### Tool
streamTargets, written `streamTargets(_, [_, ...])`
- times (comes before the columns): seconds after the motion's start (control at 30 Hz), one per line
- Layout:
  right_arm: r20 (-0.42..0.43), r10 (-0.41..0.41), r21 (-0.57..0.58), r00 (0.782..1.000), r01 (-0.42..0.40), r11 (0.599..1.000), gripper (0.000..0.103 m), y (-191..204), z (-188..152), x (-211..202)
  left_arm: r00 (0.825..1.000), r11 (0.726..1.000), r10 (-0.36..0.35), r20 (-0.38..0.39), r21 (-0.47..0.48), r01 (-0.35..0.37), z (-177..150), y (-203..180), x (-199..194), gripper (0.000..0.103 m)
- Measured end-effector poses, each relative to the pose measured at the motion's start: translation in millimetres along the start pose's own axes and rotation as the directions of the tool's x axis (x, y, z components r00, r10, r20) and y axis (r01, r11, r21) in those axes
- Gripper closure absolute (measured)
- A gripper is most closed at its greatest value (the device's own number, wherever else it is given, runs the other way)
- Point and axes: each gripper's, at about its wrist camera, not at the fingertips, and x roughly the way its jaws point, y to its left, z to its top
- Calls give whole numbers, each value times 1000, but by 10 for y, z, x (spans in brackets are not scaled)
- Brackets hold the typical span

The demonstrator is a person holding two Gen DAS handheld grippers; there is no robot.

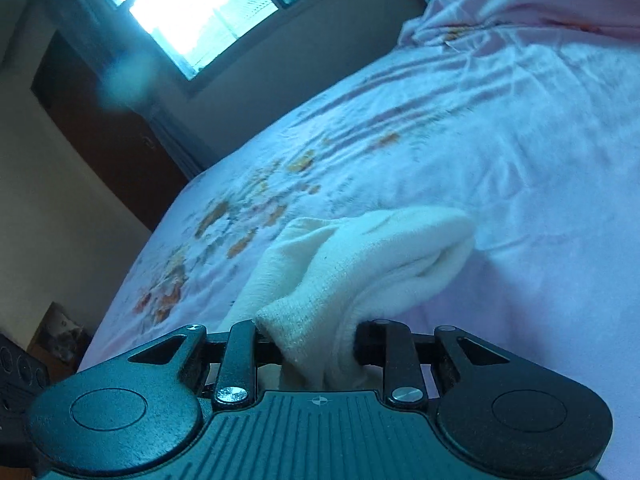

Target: Fold small clothes

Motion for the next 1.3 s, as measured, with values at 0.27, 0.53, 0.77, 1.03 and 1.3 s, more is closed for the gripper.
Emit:
streamTargets(0.27, [-12,136,-56,991,-137,989,78,637,-178,-163,992,999,37,117,-12,-36,-158,210,-972,73])
streamTargets(0.53, [-181,71,-110,981,-92,990,77,689,-884,134,978,978,206,36,-44,-204,-771,685,-964,66])
streamTargets(0.77, [-198,131,187,971,-93,978,35,183,-781,183,979,977,199,38,-88,-195,-828,830,-1074,58])
streamTargets(1.03, [-203,118,130,972,-93,987,88,263,-393,740,978,976,204,37,-90,-200,-920,868,-1015,50])
streamTargets(1.3, [-111,-176,-384,978,121,915,87,595,-624,823,962,963,267,62,7,-268,-964,677,-895,37])
